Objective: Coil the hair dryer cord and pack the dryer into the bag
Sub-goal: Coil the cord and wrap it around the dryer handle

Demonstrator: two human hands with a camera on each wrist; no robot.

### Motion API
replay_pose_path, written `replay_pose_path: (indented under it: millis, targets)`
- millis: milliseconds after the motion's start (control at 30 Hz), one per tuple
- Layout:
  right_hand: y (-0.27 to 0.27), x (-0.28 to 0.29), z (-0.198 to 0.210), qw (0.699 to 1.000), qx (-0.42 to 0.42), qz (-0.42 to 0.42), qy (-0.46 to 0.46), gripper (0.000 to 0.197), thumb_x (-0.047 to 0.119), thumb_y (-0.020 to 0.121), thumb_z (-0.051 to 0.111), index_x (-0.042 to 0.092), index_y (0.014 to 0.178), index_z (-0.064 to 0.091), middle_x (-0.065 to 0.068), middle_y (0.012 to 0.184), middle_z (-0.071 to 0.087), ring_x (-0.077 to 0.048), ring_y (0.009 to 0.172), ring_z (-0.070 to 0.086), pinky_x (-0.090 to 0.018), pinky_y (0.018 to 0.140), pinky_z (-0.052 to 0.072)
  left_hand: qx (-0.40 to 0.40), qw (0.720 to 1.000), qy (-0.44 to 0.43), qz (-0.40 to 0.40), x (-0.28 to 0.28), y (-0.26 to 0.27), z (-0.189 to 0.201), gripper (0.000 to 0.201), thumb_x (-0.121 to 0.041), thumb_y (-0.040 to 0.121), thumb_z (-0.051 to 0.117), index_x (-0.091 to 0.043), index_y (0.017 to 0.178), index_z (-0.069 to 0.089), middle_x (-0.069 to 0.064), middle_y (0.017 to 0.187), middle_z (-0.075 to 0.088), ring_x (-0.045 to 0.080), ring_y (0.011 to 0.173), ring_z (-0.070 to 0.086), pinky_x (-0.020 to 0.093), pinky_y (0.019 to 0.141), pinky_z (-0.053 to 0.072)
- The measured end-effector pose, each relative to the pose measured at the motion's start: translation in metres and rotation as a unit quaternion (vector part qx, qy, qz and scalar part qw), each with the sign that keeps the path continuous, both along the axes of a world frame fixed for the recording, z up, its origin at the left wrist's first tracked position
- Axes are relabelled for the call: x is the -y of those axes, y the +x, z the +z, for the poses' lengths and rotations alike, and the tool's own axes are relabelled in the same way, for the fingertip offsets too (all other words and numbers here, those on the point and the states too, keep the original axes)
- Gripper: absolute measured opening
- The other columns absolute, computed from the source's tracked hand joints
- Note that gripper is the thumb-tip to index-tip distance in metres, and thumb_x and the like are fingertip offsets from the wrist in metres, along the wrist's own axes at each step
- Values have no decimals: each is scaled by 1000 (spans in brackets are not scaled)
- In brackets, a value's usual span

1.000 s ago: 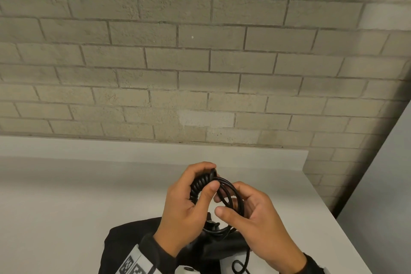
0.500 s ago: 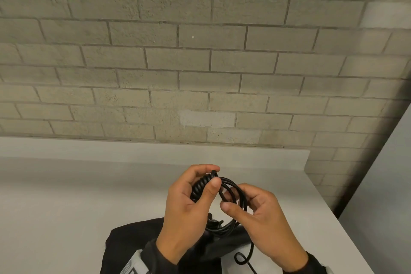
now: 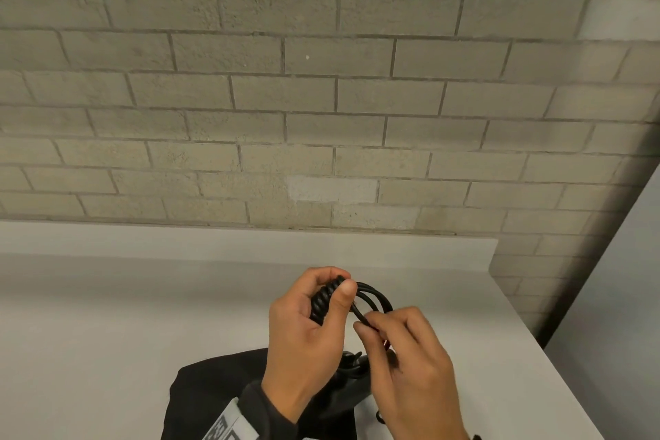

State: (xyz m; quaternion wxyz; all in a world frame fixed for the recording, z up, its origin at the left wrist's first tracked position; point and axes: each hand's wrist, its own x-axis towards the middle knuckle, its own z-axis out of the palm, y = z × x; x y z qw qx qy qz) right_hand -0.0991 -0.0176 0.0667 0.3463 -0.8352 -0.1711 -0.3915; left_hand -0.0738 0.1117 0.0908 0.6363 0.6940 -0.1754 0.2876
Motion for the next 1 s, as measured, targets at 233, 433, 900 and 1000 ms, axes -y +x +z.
replay_pose_path:
  millis: [233, 433, 900, 1000]
  targets:
    - [-17, 7, 43, 918, -316, 133, 201, 16, 37, 89, 58, 33, 75, 64, 14, 69, 59, -9, 64, 62, -21, 64, 53, 50, 996, 60, 42, -10, 9, -8, 35, -59, 93, 50, -31, 89, 70, -7, 72, 65, 14, 67, 65, 17, 63, 50]
    - [-15, 22, 62, 832, -419, 233, 280, 29, 43, 79, 58, 17, 70, 67, -7, 72, 47, -22, 70, 54, -26, 72, 54, 38, 997, 62, -29, -9, 5, -5, 32, -54, 87, 63, -30, 108, 68, -7, 94, 68, 15, 90, 69, 16, 78, 52]
    - [-10, 33, 75, 700, -489, 294, 430, 27, 30, 88, 58, 8, 76, 67, -6, 64, 47, -18, 58, 46, -29, 65, 45, 53, 995, 79, -32, -5, 9, -9, 24, -44, 90, 62, -32, 110, 64, -9, 93, 69, 13, 87, 68, 14, 77, 50]
    - [-12, 31, 70, 661, -475, 300, 498, 34, 35, 88, 62, 2, 81, 67, -4, 60, 40, -14, 50, 36, -31, 64, 33, 57, 996, 69, -19, 0, 10, -8, 22, -38, 88, 64, -28, 107, 65, -13, 93, 69, 7, 84, 68, 10, 75, 48]
